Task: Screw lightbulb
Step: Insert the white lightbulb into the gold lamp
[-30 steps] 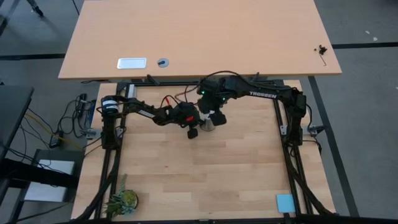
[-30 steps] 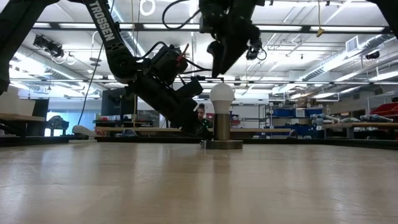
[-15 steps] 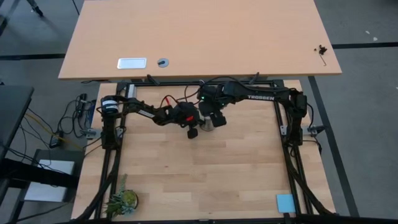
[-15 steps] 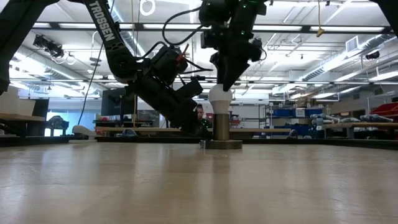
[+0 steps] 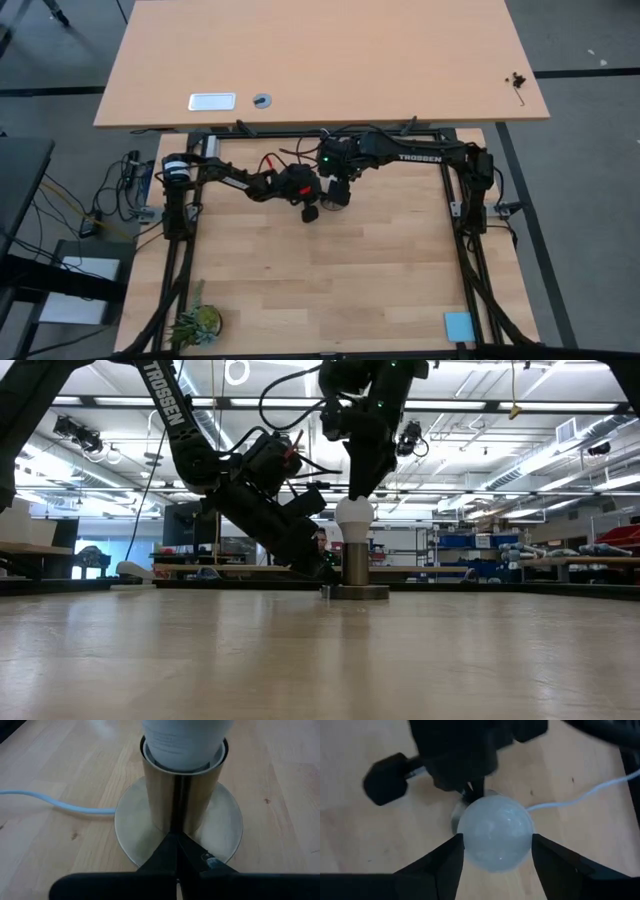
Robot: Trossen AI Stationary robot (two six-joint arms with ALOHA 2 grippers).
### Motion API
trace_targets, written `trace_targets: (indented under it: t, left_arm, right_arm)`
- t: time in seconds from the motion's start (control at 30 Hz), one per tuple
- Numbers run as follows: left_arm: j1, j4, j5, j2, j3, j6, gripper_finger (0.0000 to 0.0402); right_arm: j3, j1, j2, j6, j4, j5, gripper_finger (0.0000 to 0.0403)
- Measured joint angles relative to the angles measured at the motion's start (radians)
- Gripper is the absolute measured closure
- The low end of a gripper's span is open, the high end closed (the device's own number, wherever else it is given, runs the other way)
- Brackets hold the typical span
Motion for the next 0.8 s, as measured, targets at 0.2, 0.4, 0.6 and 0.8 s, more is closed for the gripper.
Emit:
trace_targets:
  t: [0.2, 0.4, 0.6, 0.8]
  left_arm:
    - [0.0, 0.006, -0.001, 0.001, 0.0, -0.006, 0.04]
    - [0.0, 0.008, -0.002, 0.001, 0.0, -0.029, 0.04]
    - [0.0, 0.005, -0.036, 0.001, 0.001, -0.033, 0.04]
    - [0.0, 0.008, -0.048, 0.001, 0.001, -0.033, 0.04]
  right_arm:
    - [0.055, 0.01, -0.022, -0.072, -0.004, 0.016, 0.0169]
    - [0.083, 0.013, -0.021, -0.127, -0.016, 0.028, 0.0175]
    - [0.083, 0.038, -0.021, -0.233, -0.049, 0.026, 0.0175]
    - [0.081, 0.043, -0.022, -0.238, -0.049, 0.015, 0.0189]
